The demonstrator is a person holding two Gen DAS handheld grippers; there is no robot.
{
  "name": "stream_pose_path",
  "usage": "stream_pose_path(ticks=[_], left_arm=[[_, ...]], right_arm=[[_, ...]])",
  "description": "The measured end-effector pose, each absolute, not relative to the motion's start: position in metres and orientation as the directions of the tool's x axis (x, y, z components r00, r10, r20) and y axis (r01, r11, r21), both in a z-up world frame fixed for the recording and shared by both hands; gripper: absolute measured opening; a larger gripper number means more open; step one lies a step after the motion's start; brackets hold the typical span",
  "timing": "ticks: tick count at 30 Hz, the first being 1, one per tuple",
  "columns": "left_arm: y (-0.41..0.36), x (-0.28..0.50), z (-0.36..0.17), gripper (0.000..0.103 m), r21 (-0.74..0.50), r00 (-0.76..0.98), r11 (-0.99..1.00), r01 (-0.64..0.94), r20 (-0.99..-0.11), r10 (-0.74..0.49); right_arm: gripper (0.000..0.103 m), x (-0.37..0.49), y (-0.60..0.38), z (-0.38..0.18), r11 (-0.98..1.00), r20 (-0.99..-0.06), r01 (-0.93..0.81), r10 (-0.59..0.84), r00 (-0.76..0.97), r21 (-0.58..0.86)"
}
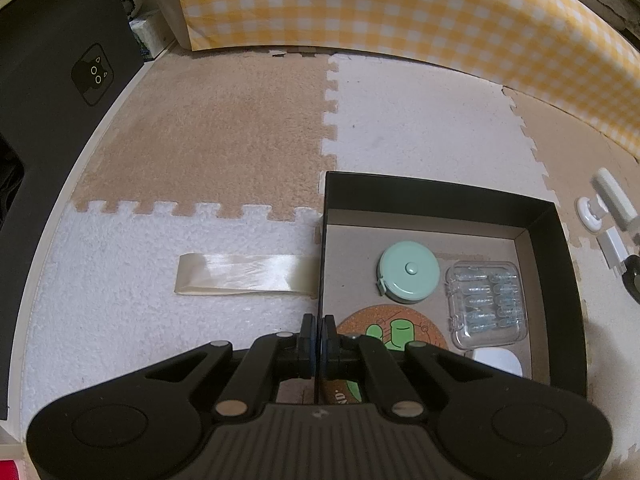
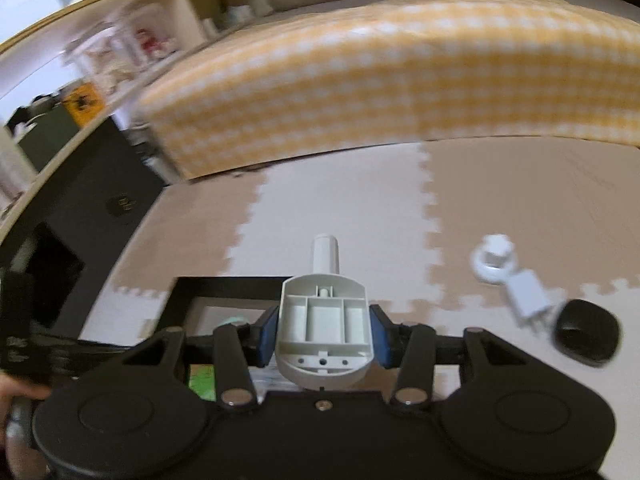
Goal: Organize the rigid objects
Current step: 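Carry the white plastic holder into the black box and release it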
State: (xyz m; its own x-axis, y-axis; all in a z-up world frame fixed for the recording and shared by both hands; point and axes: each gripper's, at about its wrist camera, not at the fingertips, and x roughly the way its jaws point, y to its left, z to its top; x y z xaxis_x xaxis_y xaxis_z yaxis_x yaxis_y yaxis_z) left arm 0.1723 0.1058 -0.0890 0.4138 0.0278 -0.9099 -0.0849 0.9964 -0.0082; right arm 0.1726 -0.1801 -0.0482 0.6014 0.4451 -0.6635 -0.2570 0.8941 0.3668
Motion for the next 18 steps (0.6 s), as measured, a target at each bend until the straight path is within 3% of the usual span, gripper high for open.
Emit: stream_pose_path(ticks=[9, 18], left_arm=[[0.105, 0.172, -0.089, 0.002, -0.008, 0.413, 0.996, -0.085, -0.91, 0.028], [0.105, 0.172, -0.089, 0.002, -0.011, 0.412, 0.996, -0.087, -0.911, 0.025]], right_arm=[[0.048, 0.172, -0.112, -0.07, 0.886, -0.718, -0.36, 0.452, 0.53, 0.292], [0.048, 0.172, -0.068, -0.101, 0.829, -0.792, -0.552, 0.394, 0.467, 0.087]])
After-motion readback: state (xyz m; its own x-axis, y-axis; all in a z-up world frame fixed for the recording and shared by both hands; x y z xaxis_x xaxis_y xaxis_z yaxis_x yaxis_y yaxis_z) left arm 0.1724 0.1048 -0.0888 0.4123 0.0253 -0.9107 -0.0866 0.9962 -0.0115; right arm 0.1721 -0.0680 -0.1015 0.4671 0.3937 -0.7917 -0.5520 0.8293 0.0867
